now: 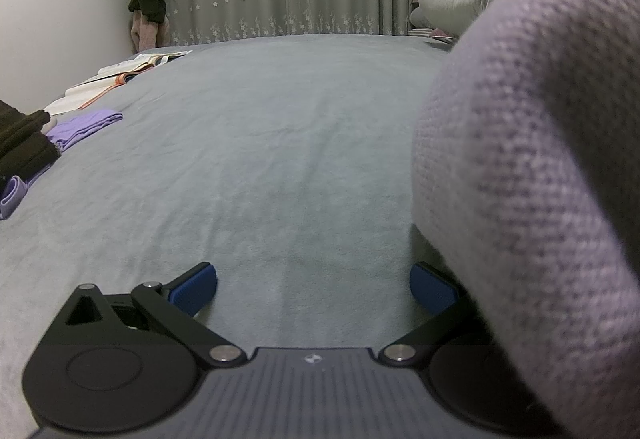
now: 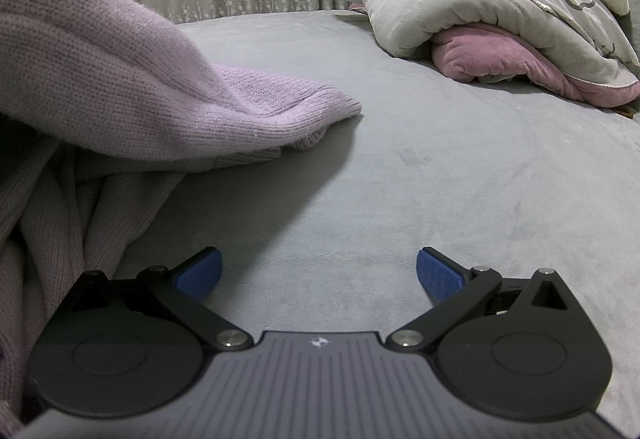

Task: Fold clothes
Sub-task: 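Move both grippers toward the bunched lavender sweater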

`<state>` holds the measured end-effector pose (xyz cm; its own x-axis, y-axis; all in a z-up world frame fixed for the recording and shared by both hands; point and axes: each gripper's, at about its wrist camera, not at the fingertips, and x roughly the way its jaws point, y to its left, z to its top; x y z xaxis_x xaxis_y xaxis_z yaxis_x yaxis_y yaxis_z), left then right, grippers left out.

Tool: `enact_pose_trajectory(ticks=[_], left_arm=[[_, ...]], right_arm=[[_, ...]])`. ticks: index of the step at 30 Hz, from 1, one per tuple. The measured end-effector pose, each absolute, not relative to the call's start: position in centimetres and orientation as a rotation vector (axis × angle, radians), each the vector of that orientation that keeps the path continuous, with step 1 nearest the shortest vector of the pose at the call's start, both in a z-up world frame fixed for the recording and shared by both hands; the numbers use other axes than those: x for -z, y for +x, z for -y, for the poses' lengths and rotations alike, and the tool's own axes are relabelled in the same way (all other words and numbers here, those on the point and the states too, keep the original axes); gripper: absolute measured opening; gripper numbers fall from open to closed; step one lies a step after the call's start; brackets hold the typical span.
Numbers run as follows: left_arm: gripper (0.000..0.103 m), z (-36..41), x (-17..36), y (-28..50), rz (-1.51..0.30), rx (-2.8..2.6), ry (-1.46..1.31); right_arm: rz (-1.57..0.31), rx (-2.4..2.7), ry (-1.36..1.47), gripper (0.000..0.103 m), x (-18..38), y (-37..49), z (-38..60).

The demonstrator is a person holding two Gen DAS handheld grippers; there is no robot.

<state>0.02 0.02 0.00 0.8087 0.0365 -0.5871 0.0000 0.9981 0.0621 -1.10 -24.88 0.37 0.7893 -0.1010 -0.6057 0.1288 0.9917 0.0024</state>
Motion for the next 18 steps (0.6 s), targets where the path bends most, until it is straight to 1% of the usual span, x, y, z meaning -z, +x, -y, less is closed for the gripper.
enact_pose_trajectory(ticks=[18], left_arm=[[0.103, -0.86, 0.19, 0.08, -0.629, -0.022, 0.055]], right_arm=[[-0.648, 0.122, 0.048, 0.103, -0.43, -1.20, 24.74]])
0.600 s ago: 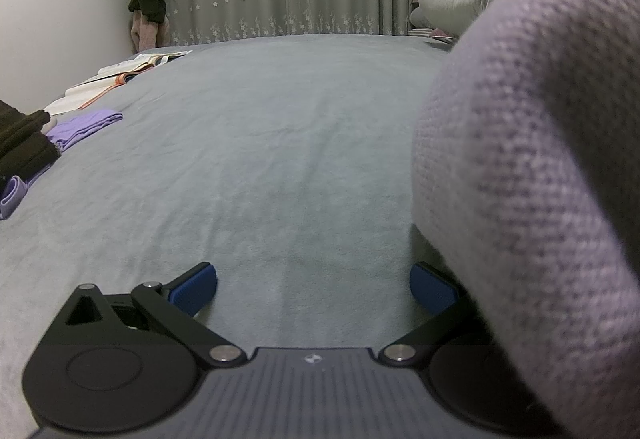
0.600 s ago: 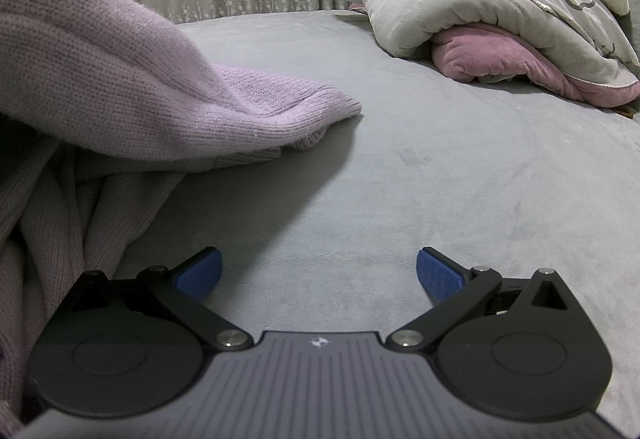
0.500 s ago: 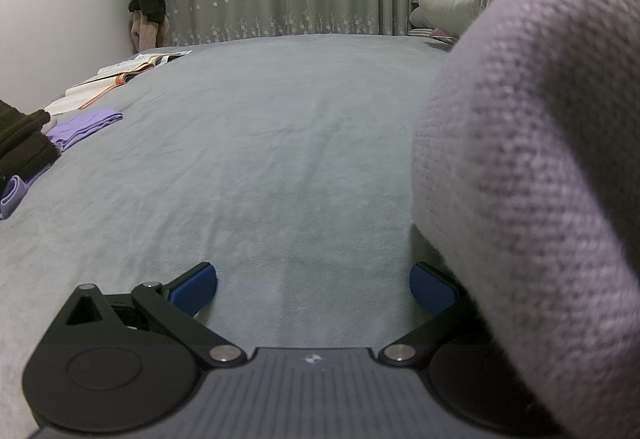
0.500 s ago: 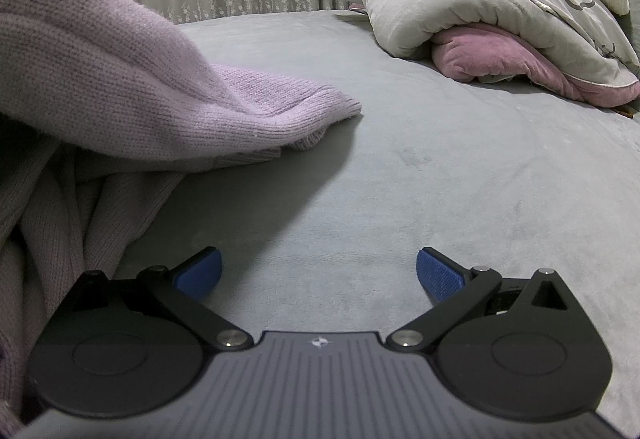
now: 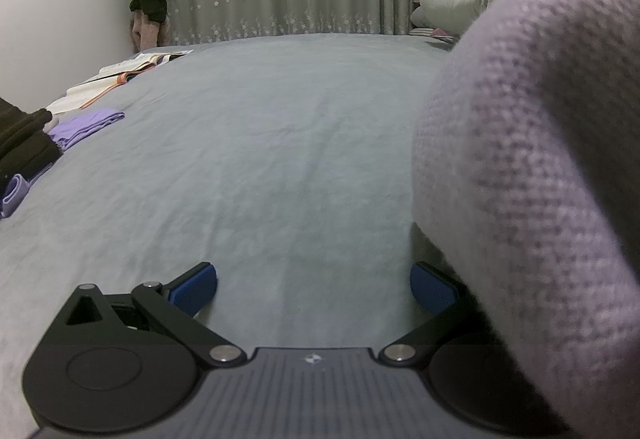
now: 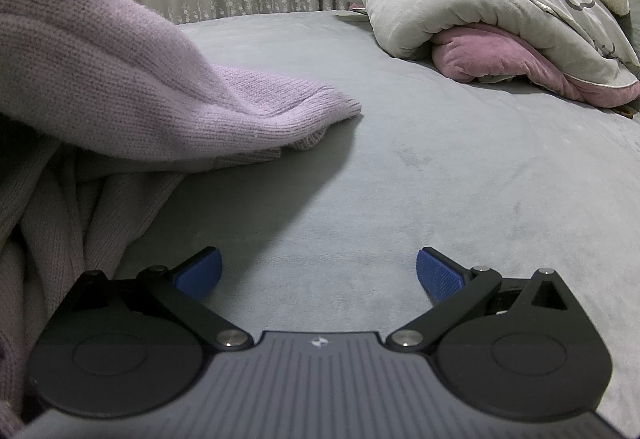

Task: Fold clothes
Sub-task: 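Move both grippers toward the bunched lavender sweater, then close the left gripper on the ribbed hem while the right gripper grasps sweater fabric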

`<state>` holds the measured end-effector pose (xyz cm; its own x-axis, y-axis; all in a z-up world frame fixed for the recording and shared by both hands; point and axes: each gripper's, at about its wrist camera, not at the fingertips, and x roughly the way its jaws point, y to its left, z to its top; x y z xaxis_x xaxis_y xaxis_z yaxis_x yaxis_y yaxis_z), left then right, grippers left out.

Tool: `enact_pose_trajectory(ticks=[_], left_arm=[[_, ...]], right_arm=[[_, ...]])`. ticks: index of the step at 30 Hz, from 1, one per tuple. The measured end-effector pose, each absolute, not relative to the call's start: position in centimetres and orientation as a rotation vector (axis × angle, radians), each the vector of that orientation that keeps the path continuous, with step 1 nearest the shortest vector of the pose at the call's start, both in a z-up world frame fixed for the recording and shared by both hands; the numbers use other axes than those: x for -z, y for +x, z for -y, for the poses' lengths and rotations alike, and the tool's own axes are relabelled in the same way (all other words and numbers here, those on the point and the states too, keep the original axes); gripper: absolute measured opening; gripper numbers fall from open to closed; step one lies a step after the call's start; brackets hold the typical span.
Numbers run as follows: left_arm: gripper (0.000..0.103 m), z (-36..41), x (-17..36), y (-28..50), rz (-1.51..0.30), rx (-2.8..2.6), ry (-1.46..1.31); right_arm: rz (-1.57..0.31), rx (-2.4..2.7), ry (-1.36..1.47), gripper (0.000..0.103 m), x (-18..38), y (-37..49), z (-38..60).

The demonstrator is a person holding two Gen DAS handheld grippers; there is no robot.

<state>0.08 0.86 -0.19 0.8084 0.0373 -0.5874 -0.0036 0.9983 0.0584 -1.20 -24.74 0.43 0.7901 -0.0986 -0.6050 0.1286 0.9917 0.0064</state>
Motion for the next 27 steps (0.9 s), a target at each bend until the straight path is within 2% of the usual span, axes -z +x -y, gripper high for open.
enact_pose_trajectory(ticks=[18, 27], left_arm=[[0.103, -1.4, -0.1, 0.0, -0.658, -0.036, 0.041], [0.102, -6.6, -2.8, -3.8, -0.721, -0.004, -0.101]], right_arm=[[-0.671, 0.045, 0.070, 0.103, -0.7, -1.6, 25.7], [-0.880, -0.233, -0.019, 0.103, -3.2, -2.3, 28.0]])
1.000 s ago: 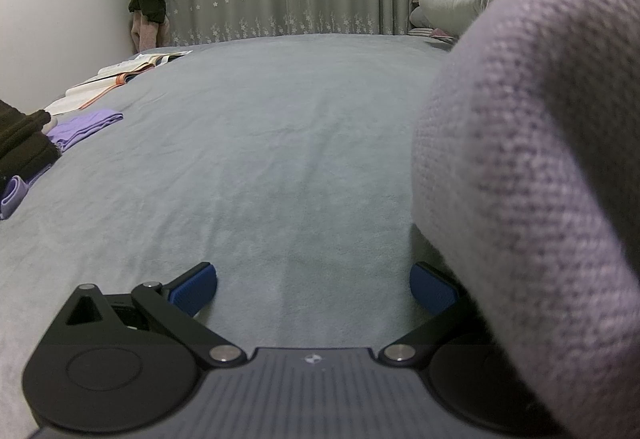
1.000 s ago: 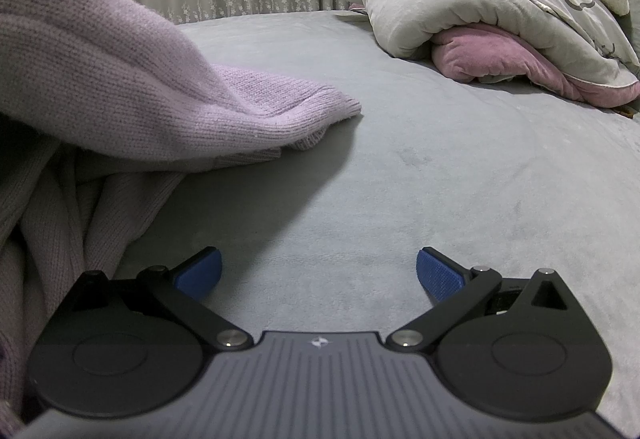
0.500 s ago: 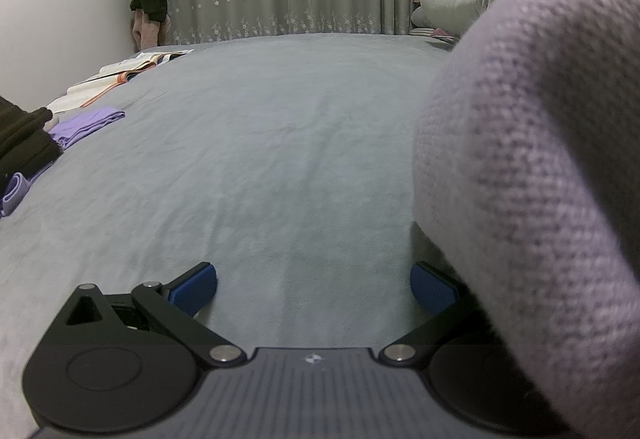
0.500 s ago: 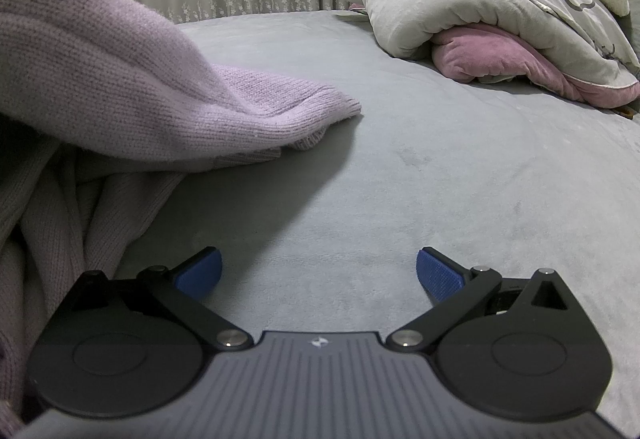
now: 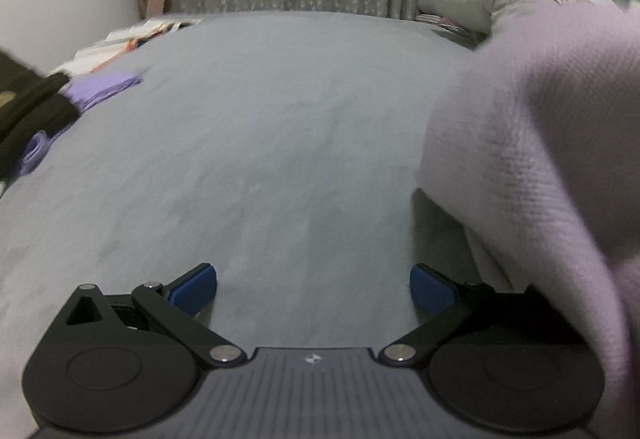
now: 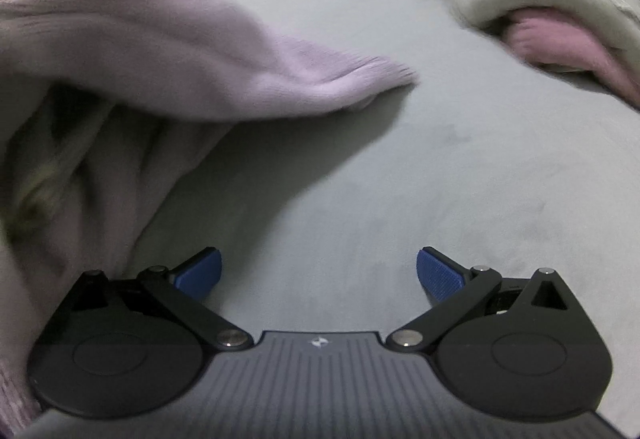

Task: Fold clothes
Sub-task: 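Close the left gripper on the ribbed hem while the right gripper grasps sweater fabric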

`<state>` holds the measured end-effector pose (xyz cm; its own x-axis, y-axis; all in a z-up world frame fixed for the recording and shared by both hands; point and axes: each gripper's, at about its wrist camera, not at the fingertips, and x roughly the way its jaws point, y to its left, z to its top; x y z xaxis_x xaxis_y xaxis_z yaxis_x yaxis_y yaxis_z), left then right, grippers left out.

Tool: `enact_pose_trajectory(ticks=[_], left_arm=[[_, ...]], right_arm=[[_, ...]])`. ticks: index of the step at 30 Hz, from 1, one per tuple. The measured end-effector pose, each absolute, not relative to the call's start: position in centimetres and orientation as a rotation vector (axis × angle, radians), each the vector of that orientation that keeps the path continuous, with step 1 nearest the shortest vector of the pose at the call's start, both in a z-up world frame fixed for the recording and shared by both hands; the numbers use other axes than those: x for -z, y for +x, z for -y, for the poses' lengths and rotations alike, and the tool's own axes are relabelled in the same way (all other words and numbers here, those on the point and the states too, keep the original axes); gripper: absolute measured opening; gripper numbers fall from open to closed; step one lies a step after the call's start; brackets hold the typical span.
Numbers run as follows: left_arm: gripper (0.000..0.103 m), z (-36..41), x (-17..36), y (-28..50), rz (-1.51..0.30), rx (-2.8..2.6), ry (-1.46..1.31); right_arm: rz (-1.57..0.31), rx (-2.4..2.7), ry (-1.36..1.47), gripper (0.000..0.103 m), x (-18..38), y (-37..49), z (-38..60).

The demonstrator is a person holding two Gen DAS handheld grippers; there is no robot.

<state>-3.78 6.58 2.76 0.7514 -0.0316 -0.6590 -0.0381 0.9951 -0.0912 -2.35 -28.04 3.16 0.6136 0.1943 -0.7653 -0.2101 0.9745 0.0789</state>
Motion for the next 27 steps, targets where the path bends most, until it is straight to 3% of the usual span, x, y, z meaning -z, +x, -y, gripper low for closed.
enact_pose_trajectory(ticks=[3, 8, 13, 17, 21, 22, 23, 24, 25, 27], left_arm=[[0.102, -8.0, -4.7, -6.9, -0.678, 0.050, -0.137], [0.102, -10.1, -7.7, -12.7, -0.547, 0.189, -0.154], [0.103, -8.8, -9.1, -17.4, -0.462, 0.328, -0.141], [0.103, -7.3, -8.2, -17.9, -0.484, 0.418, -0.071], [0.103, -4.4, -6.3, -18.3, -0.535, 0.473, -0.021], [0.103, -3.4, -5.7, -18.2, -0.538, 0.472, 0.015], [0.103, -2.2, -5.0, -17.9, -0.540, 0.459, 0.059], [0.103, -1.1, -4.4, -17.6, -0.534, 0.454, 0.081], [0.103, -0.6, -4.2, -17.1, -0.528, 0.459, 0.080], [0.099, 0.3, -4.3, -16.7, -0.514, 0.471, 0.056]], right_arm=[[-0.775, -0.146, -0.045, 0.102, -5.8, -4.8, 30.0], [-0.378, -0.109, -0.389, 0.103, -10.3, -13.0, 28.0], [-0.201, -0.352, -0.463, 0.103, -11.7, -20.0, 25.4], [-0.128, -0.583, -0.504, 0.103, -11.8, -23.8, 23.4], [-0.259, -0.642, -0.707, 0.100, -8.4, -23.9, 19.2], [-0.289, -0.614, -0.752, 0.082, -7.6, -23.4, 18.4], [-0.319, -0.589, -0.758, 0.038, -7.3, -22.7, 18.0], [-0.350, -0.563, -0.763, 0.021, -6.9, -21.9, 17.6], [-0.354, -0.534, -0.750, 0.014, -7.1, -21.4, 17.4], [-0.306, -0.470, -0.680, 0.009, -8.6, -20.9, 17.6]])
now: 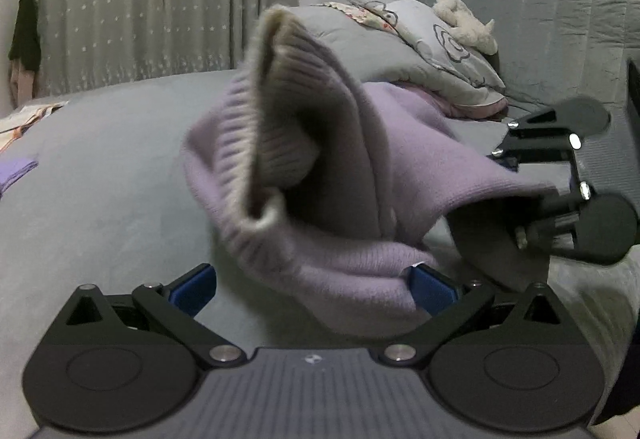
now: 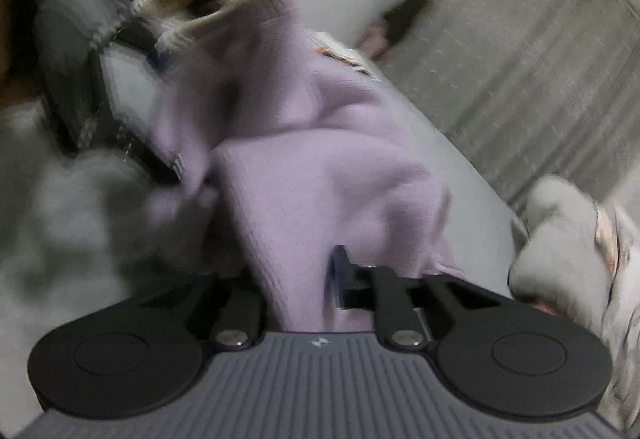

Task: Fold clothes
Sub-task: 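Close the left gripper on the ribbed hem while the right gripper grasps sweater fabric, then lift the sweater with both grippers and shake it out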

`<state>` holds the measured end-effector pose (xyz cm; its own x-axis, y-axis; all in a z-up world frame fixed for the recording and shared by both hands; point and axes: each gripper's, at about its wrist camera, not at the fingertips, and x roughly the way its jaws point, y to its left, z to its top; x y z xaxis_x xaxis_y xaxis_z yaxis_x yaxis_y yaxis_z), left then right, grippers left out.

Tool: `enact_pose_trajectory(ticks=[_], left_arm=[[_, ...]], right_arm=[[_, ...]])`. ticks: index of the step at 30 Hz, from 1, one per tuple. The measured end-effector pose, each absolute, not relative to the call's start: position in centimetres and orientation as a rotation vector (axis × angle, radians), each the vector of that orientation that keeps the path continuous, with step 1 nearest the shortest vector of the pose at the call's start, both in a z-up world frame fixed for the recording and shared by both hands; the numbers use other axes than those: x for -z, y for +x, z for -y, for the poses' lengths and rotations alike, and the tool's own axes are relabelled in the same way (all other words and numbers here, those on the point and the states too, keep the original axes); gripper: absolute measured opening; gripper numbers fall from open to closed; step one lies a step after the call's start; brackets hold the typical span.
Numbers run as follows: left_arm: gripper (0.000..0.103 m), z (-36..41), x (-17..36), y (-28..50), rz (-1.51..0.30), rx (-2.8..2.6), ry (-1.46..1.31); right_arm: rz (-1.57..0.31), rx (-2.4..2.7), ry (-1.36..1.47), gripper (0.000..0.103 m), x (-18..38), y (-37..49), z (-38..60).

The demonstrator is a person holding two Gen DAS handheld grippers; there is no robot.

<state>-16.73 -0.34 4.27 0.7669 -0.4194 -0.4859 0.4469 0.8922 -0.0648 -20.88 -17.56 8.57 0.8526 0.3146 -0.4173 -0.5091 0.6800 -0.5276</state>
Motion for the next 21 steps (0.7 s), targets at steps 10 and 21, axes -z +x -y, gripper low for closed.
enact_pose_trajectory(ticks=[10, 21], left_arm=[[0.025, -2.3, -8.7, -12.5, -0.472, 0.496, -0.347], [0.023, -6.9, -22.6, -19.2, -0.138, 0.572, -0.403]], right_arm=[[0.035, -0.142, -0.518, 0.008, -16.0, -21.1, 23.6], [0.311, -0.114, -0.357, 0.009, -25.5, -25.2, 27.7]])
